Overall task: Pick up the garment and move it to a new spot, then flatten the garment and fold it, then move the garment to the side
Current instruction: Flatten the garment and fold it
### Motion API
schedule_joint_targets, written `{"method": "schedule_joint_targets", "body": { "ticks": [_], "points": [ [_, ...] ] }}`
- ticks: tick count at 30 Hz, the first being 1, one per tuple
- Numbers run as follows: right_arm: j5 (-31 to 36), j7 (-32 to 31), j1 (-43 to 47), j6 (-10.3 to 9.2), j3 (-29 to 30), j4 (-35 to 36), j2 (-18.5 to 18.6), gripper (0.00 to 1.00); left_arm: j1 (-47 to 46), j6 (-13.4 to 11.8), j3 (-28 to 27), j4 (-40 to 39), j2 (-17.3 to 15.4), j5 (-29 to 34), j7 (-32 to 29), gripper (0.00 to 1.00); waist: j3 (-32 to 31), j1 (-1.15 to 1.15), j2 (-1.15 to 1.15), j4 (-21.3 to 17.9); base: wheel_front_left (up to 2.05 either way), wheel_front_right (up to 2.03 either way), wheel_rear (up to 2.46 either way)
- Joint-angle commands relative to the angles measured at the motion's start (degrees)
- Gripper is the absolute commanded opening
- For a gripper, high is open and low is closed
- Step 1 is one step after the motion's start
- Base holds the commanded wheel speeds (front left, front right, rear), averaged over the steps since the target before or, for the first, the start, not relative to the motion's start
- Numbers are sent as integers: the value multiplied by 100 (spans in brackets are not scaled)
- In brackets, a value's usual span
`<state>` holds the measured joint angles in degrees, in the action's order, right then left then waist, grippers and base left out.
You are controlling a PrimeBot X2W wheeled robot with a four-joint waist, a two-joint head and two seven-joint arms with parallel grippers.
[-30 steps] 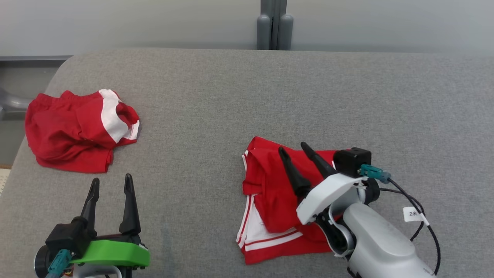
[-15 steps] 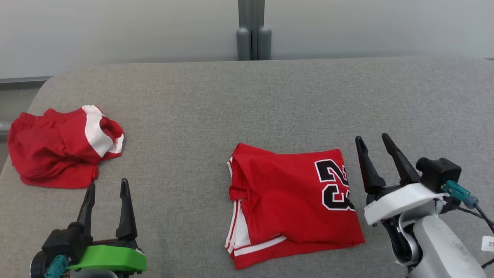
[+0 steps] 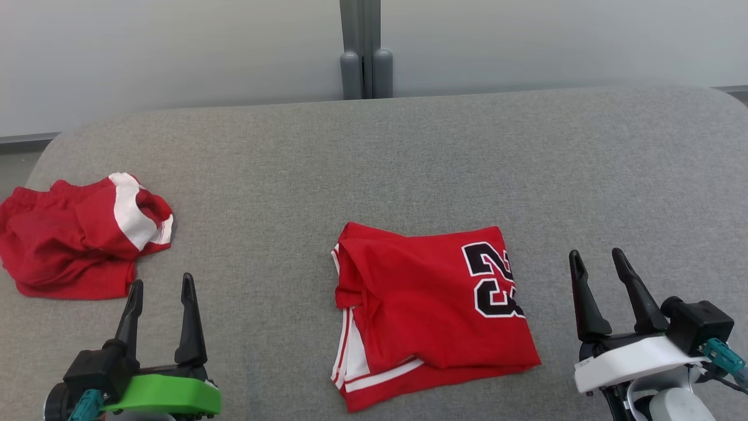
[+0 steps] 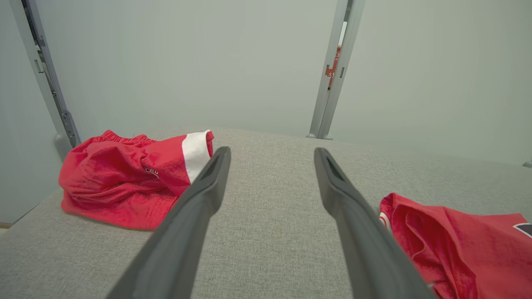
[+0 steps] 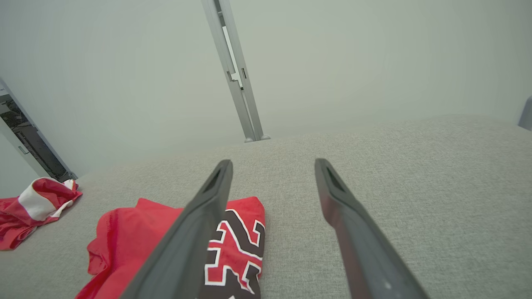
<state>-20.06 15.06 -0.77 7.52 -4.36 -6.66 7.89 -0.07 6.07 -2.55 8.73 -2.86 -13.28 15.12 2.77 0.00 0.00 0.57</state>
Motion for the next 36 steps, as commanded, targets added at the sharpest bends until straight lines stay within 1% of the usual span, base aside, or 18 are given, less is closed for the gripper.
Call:
{"method": "schedule_joint_targets", "body": {
  "ticks": [1,7,11,17,26,32,36],
  "points": [
    [66,15,68,-6,29,43,-19,100,102,8,5,-21,-7,65,2,100,0,0,0,-20,0,0,0],
    [148,15,67,-6,44,76,-64,100,100,29,173,30,-7,179,2,100,-6,0,0,-44,0,0,0],
    [188,15,45,-6,41,54,-54,100,51,70,469,116,-7,350,2,100,-13,0,0,-27,0,0,0],
    [207,15,20,-6,3,-13,-34,100,36,139,1180,403,-7,524,2,100,-16,0,0,-38,0,0,0],
    [155,15,-34,-6,-80,-121,11,100,-163,144,2606,1153,-78,267,3,100,49,0,0,-196,0,0,0],
    [136,15,-70,-6,-107,-171,31,100,-369,145,3169,1693,-93,18,2,100,128,0,0,-348,0,0,0],
    [143,15,-107,-6,-102,-185,40,100,-508,146,3346,2004,-110,-116,2,100,189,0,0,-450,0,0,0]
  ]
}}
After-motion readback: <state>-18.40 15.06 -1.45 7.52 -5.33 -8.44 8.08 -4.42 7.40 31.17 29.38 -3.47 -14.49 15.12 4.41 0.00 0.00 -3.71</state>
